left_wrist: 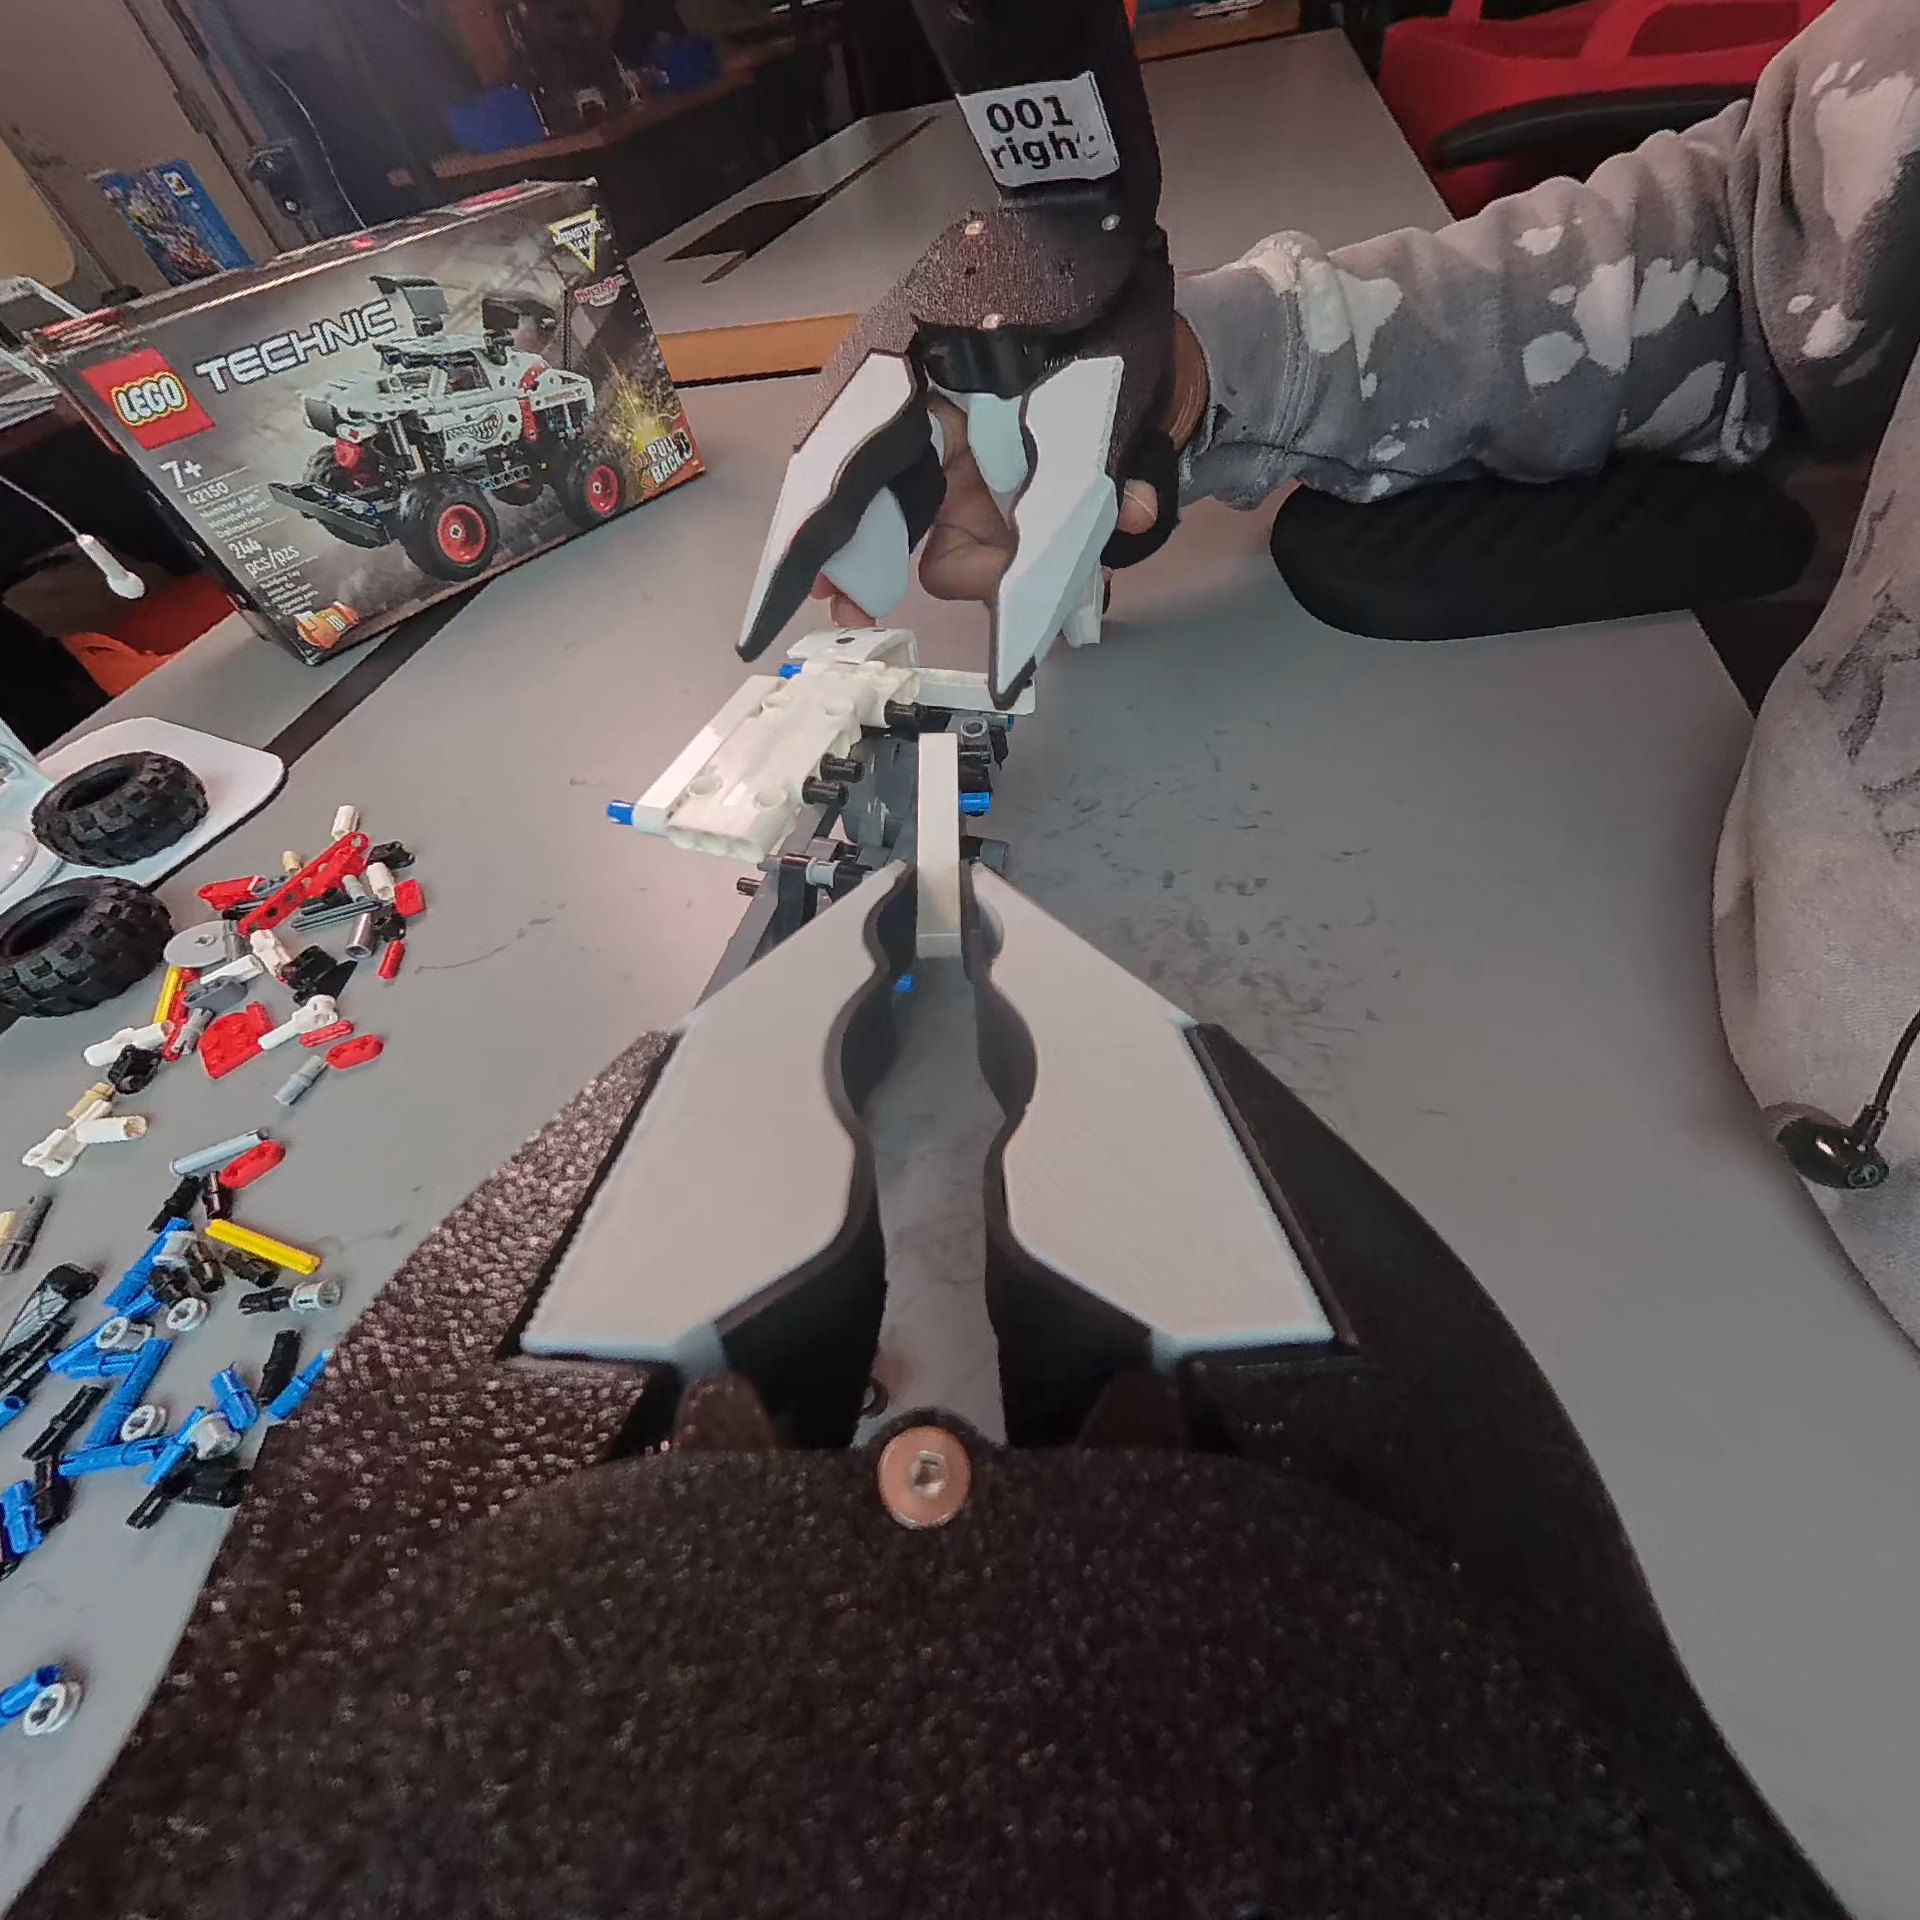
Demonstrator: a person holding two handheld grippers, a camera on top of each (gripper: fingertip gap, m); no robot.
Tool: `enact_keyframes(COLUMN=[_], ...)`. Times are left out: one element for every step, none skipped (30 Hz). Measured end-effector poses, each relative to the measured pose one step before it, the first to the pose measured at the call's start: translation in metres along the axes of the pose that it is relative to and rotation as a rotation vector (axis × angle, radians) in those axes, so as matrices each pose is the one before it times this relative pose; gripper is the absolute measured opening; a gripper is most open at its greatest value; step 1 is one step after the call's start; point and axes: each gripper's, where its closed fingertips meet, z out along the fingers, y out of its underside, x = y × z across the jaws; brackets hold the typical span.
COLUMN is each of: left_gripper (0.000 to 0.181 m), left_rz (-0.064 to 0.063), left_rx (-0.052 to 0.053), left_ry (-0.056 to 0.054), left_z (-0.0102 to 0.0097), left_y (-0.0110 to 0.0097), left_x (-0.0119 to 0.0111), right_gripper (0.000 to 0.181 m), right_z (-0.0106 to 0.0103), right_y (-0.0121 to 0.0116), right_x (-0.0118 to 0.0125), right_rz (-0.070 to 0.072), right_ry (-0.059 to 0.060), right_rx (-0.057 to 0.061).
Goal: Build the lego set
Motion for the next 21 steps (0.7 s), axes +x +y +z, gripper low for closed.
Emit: enact_keyframes(left_gripper=[0.008,0.008,0.008,0.008,0.008,0.008,0.008,0.008,0.008,0.008,0.008,0.008,0.008,0.008,0.008,0.008,0.008,0.008,0.008,0.008,0.008], left_rz=[-0.0008,-0.0019,-0.0026,-0.0038,-0.0052,-0.0058,-0.0058,-0.0057,-0.0056,-0.0050,-0.0036,-0.0021,-0.0012,-0.0001,0.0008,0.0006,-0.0002,-0.0006,-0.0015,-0.0021,-0.0021], left_rx=[-0.0010,-0.0010,-0.0007,-0.0001,0.0014,0.0031,0.0038,0.0033,0.0032,0.0039,0.0041,0.0033,0.0024,0.0021,0.0016,0.0006,0.0004,0.0012,0.0019,0.0025,0.0019], left_ry=[-0.0005,0.0000,0.0002,0.0001,0.0006,0.0010,0.0000,-0.0009,-0.0009,-0.0013,-0.0014,-0.0009,-0.0018,-0.0038,-0.0044,-0.0030,-0.0026,-0.0019,-0.0010,-0.0022,-0.0014], left_z=[0.00023,0.00043,0.00034,0.00042,0.00037,0.00015,0.00014,0.00014,-0.00004,-0.00006,-0.00004,-0.00010,0.00001,0.00001,-0.00003,0.00000,-0.00003,-0.00012,-0.00012,-0.00006,-0.00006], left_y=[0.00039,0.00055,0.00070,0.00072,0.00047,0.00015,0.00007,0.00001,-0.00003,-0.00014,-0.00040,-0.00033,-0.00037,-0.00026,-0.00018,0.00002,-0.00002,-0.00008,-0.00015,-0.00013,-0.00016], left_x=[-0.00018,-0.00016,-0.00034,-0.00040,-0.00038,-0.00044,-0.00066,-0.00074,-0.00075,-0.00064,-0.00057,-0.00033,-0.00045,-0.00052,-0.00067,-0.00037,-0.00056,-0.00044,-0.00046,-0.00057,-0.00054], right_gripper=[0.080,0.082,0.082,0.082,0.083,0.083,0.083,0.084,0.084,0.084,0.084,0.084,0.084,0.085,0.085,0.086,0.086,0.086,0.086,0.086,0.086], right_z=[0.00123,0.00109,0.00042,0.00006,-0.00006,-0.00018,-0.00030,-0.00054,-0.00087,-0.00079,-0.00057,-0.00006,0.00040,0.00088,0.00099,0.00108,0.00100,0.00106,0.00085,0.00077,0.00059], right_y=[0.00335,0.00280,0.00029,-0.00011,0.00027,-0.00046,-0.00057,-0.00101,-0.00168,-0.00161,-0.00041,0.00111,0.00212,0.00243,0.00174,0.00066,0.00057,0.00095,0.00138,0.00176,0.00128], right_x=[-0.00037,-0.00074,-0.00063,-0.00002,0.00060,0.00048,-0.00052,-0.00112,-0.00119,-0.00102,-0.00057,0.00008,0.00024,-0.00074,-0.00169,-0.00163,-0.00133,-0.00038,0.00028,0.00032,0.00046], right_rz=[-0.0003,-0.0011,0.0047,0.0043,0.0006,-0.0010,-0.0022,0.0026,0.0064,0.0055,0.0008,-0.0056,-0.0093,-0.0060,-0.0002,0.0020,-0.0009,-0.0044,-0.0070,-0.0060,-0.0038], right_ry=[-0.0017,-0.0027,-0.0028,-0.0008,0.0022,0.0026,-0.0027,-0.0067,-0.0081,-0.0061,-0.0026,0.0029,0.0048,-0.0006,-0.0070,-0.0069,-0.0049,0.0003,0.0040,0.0034,0.0044], right_rx=[-0.0148,-0.0125,0.0026,0.0018,-0.0022,0.0019,0.0023,0.0051,0.0083,0.0073,0.0007,-0.0067,-0.0106,-0.0113,-0.0066,-0.0021,-0.0030,-0.0057,-0.0079,-0.0093,-0.0052])
